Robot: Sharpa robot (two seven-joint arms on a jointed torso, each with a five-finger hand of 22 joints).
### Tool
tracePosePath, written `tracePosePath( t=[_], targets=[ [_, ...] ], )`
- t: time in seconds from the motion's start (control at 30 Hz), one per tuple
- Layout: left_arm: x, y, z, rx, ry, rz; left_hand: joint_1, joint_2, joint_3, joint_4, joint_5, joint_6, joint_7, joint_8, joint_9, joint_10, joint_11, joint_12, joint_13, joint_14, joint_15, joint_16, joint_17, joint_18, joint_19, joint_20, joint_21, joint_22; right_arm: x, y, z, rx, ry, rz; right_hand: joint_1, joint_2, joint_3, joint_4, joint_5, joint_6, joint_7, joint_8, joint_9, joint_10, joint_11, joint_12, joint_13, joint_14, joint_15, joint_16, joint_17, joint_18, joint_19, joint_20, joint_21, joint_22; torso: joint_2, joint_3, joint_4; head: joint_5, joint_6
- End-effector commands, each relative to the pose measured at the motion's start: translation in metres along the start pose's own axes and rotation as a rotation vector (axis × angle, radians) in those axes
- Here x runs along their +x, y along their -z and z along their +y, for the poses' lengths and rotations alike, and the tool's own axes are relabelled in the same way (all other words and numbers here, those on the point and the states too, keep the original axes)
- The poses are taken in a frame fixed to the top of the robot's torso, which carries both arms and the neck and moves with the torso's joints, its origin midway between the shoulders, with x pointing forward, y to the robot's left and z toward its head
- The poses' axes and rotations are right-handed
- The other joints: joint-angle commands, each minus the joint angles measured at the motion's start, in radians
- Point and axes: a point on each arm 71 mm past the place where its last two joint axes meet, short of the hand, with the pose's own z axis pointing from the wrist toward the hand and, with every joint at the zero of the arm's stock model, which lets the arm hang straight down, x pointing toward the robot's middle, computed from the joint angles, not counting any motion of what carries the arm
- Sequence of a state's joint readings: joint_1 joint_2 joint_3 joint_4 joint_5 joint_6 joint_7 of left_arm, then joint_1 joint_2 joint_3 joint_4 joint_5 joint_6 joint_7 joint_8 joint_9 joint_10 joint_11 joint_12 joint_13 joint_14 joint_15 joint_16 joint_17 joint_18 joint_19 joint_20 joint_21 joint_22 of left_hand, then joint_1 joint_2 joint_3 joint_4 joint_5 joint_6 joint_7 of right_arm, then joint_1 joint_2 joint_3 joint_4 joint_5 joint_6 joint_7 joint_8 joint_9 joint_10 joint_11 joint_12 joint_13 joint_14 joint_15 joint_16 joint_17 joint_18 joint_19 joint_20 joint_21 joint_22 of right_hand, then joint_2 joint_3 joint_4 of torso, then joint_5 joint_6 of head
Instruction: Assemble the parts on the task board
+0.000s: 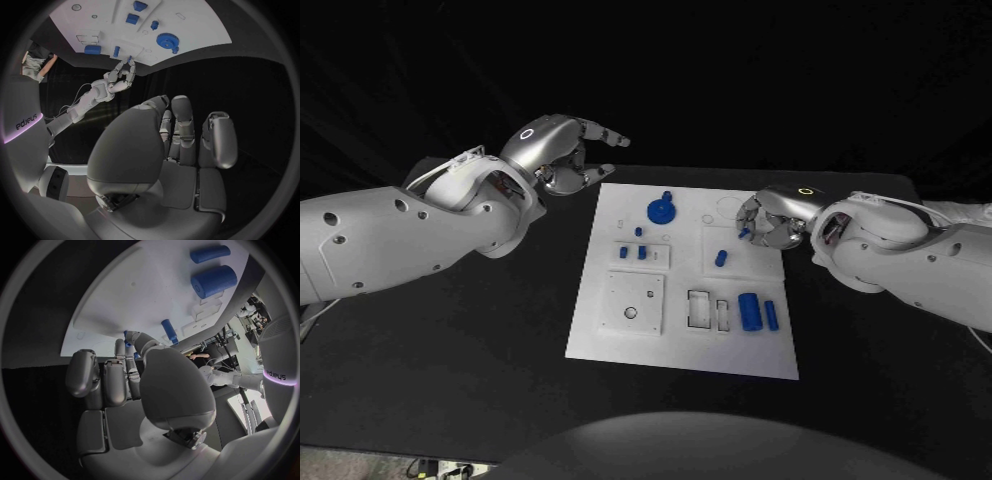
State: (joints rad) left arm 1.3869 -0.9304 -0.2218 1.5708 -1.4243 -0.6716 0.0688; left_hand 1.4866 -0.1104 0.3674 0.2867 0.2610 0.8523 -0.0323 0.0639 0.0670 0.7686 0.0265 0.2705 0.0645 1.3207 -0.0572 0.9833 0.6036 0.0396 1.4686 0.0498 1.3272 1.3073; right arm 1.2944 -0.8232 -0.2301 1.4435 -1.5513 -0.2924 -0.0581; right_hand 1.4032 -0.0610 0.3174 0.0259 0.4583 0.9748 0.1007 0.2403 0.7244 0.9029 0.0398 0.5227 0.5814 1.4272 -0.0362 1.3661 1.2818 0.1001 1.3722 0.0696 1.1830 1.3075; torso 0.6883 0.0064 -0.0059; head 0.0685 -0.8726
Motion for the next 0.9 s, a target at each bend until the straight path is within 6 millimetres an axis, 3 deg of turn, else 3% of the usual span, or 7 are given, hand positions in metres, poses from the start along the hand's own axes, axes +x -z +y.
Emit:
tracePosePath(
  t=[0.03,0.5,0.83,0.9],
  targets=[
    [0.001,-0.001,-0.001,0.002,0.001,0.014,0.012,-0.001,0.007,0.001,0.007,0.003,0.005,0.002,-0.001,0.005,0.001,-0.001,-0.001,-0.008,0.002,-0.007,0.000,0.011,0.007,0.006,-0.003,0.198,-0.006,0.001,0.001,-0.012,-0.002,-0.032,0.000,-0.004,-0.002,-0.003,0.006,0.008,-0.002,0.006,-0.001,0.008,0.002,0.007,-0.002,0.002,-0.003,0.003,-0.002,-0.020,0.006,0.001,0.005,0.158,0.000,-0.0002,0.0008,0.000,0.000],
    [0.002,-0.001,-0.001,-0.001,0.001,0.020,0.006,-0.003,0.008,0.004,0.004,0.003,0.010,0.002,-0.001,0.003,0.001,-0.003,-0.002,-0.010,0.003,-0.010,-0.004,0.011,0.006,0.007,-0.006,0.197,-0.031,0.005,0.012,-0.040,0.000,-0.053,-0.001,-0.004,-0.002,-0.004,0.008,0.012,-0.001,0.012,0.006,0.021,0.000,0.009,-0.004,0.006,0.000,0.008,0.005,-0.022,0.010,0.003,0.014,0.160,0.000,-0.0005,0.0003,0.026,0.000],
    [0.006,-0.004,-0.002,0.000,0.003,0.030,0.004,-0.005,0.009,0.004,0.003,0.002,0.010,0.001,-0.001,-0.003,0.001,-0.006,-0.002,-0.013,0.003,-0.014,-0.011,0.012,0.003,0.007,-0.012,0.195,-0.047,0.002,0.056,-0.144,0.011,0.005,-0.002,-0.007,0.000,-0.005,0.010,0.007,0.000,0.012,0.009,0.036,-0.002,0.010,-0.007,0.010,0.004,0.012,0.008,-0.023,0.014,0.006,0.020,0.162,-0.003,-0.0030,0.0021,0.024,0.000],
    [0.008,-0.005,-0.003,0.000,0.003,0.035,0.004,-0.004,0.009,0.004,0.003,0.002,0.010,0.001,-0.001,-0.004,0.001,-0.006,-0.002,-0.013,0.003,-0.014,-0.010,0.012,0.004,0.007,-0.011,0.196,-0.046,-0.002,0.068,-0.173,0.016,0.033,0.000,-0.009,0.002,-0.007,0.011,0.003,0.000,0.009,0.009,0.035,-0.001,0.006,-0.010,0.010,0.004,0.011,0.006,-0.023,0.014,0.006,0.021,0.162,-0.002,-0.0016,0.0025,0.025,0.000]
  ],
)
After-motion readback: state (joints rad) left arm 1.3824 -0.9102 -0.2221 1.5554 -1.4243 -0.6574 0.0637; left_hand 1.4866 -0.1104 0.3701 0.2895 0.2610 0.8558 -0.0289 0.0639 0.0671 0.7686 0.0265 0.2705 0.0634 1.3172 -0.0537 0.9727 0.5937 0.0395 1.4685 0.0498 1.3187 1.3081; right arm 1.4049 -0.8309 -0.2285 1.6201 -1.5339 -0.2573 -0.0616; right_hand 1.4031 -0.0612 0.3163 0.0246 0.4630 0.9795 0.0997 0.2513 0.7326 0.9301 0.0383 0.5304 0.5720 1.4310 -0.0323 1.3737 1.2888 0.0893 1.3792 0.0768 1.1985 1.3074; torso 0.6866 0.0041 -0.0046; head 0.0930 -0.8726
